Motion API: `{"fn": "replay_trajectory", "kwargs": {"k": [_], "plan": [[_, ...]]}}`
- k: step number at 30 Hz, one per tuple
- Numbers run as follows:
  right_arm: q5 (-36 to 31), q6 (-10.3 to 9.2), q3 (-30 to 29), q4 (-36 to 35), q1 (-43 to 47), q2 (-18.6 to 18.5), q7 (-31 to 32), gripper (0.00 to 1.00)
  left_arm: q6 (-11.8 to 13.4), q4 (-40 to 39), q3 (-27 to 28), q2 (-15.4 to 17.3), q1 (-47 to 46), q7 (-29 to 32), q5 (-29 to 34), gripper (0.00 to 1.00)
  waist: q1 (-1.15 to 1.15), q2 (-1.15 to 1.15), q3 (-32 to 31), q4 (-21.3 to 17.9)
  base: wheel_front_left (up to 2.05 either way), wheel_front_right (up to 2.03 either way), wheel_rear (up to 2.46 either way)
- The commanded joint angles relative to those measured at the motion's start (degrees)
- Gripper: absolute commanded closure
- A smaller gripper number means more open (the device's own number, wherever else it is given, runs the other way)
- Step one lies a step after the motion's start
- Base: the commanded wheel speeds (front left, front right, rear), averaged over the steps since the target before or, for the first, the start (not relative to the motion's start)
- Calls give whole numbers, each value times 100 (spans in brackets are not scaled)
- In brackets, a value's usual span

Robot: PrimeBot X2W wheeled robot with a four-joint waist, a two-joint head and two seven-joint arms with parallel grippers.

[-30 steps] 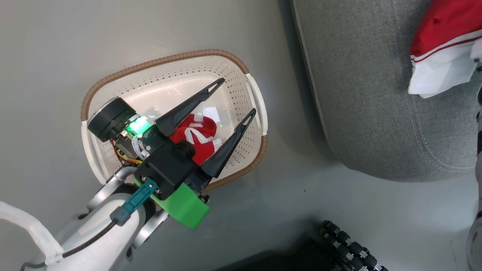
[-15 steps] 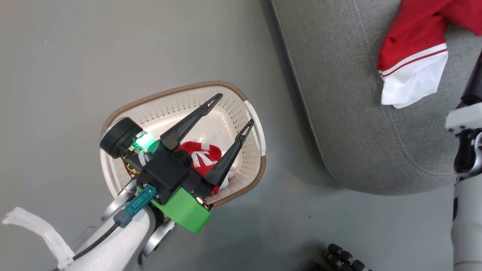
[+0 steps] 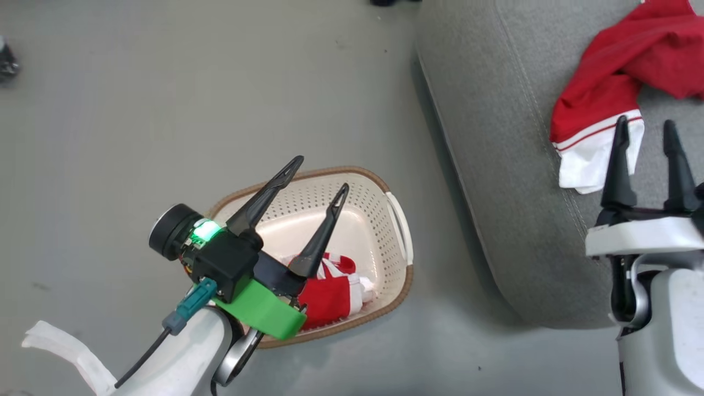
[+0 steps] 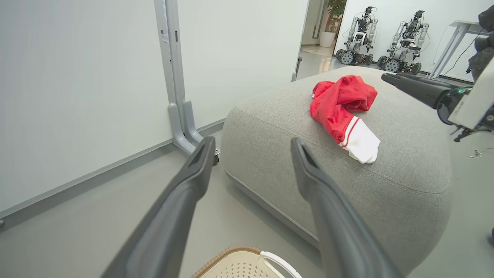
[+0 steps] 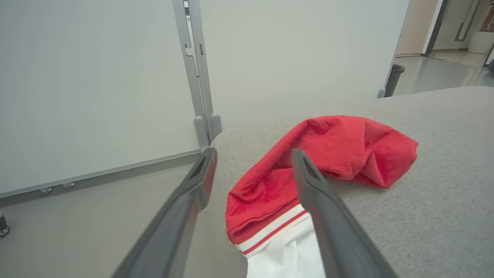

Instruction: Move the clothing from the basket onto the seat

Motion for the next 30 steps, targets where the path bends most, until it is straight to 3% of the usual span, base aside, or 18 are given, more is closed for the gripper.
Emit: {"fn": "replay_trajectory", "kwargs": {"k": [1,10,18,30], "plan": [[21,-4,92,-66,151,-10,-17,0,30,79,57,-40,115,-54,-106,0,0,0,-432,414,0,0,0],[-25,-4,672,-552,615,-8,223,0,278,474,522,-116,469,-199,-216,0,0,0,-878,933,0,0,0],[-162,-4,871,-1013,967,-7,555,0,451,555,1347,-267,824,-200,-117,0,0,0,-1054,1353,0,0,0],[-110,-4,1019,-1365,1580,-7,880,0,218,761,2498,-508,1594,-195,279,0,0,0,-1442,1571,0,0,0]]}}
